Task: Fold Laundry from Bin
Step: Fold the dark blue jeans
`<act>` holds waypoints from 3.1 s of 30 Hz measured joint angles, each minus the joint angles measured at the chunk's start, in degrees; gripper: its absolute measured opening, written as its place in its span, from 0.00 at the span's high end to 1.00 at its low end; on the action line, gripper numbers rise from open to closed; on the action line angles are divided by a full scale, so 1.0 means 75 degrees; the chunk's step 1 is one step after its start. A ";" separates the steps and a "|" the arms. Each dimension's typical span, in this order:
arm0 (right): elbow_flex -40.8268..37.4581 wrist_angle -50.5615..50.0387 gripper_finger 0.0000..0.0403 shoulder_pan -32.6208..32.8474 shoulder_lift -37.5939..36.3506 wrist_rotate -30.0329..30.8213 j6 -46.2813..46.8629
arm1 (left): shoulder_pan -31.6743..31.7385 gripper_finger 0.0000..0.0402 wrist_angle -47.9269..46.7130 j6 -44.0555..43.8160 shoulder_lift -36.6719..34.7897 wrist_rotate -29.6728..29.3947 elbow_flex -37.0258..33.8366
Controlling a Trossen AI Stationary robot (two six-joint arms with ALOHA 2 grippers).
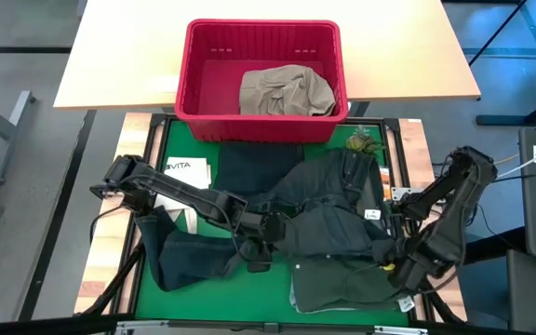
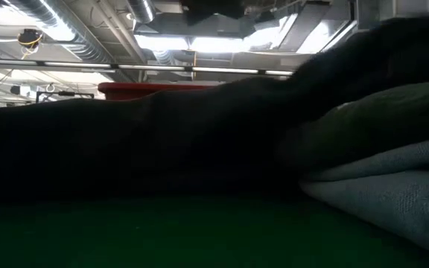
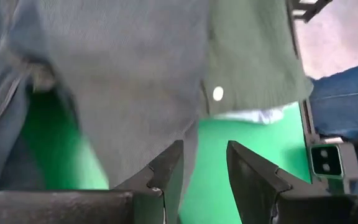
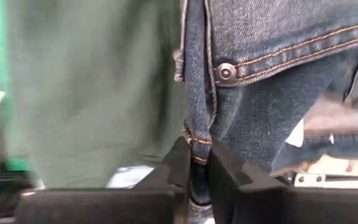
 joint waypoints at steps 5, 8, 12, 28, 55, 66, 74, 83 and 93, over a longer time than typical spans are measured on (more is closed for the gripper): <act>0.1170 -0.0099 0.97 0.0060 0.0000 -0.0278 -0.0301 | -0.0198 0.71 -0.0870 -0.0562 -0.0114 0.0008 0.0000; 0.1544 -0.0109 0.94 0.0376 0.0000 -0.0313 -0.0505 | -0.0408 0.71 -0.1202 -0.0571 -0.0109 0.0044 0.0000; 0.1695 -0.0096 0.93 0.0834 0.0000 -0.0341 -0.0485 | -0.0725 0.71 -0.1395 -0.0717 -0.0040 0.0051 0.0000; 0.1695 -0.0097 0.94 0.1207 0.0000 -0.0140 -0.0085 | -0.2452 0.71 -0.1346 -0.3177 0.0863 -0.0859 0.0000; 0.1695 -0.0056 0.94 0.1201 0.0000 -0.0204 -0.0062 | -0.1243 0.59 -0.3935 -0.2901 0.0638 0.1310 -0.0003; 0.1692 -0.0040 0.94 0.1201 0.0006 -0.0204 -0.0062 | -0.0586 0.60 -0.5932 -0.2461 -0.0483 0.0755 0.0003; 0.1689 -0.0030 0.94 0.1204 0.0028 -0.0146 -0.0062 | -0.0414 0.61 -0.5495 -0.1630 -0.0494 0.1325 -0.0413; 0.1683 -0.0020 0.94 0.1207 0.0109 -0.0148 -0.0071 | -0.0777 0.61 -0.3927 -0.1846 -0.0487 0.1872 -0.1862; 0.1683 -0.0027 0.94 0.1207 0.0108 -0.0152 -0.0071 | -0.1118 0.61 -0.3548 -0.1962 -0.0487 0.1862 -0.2739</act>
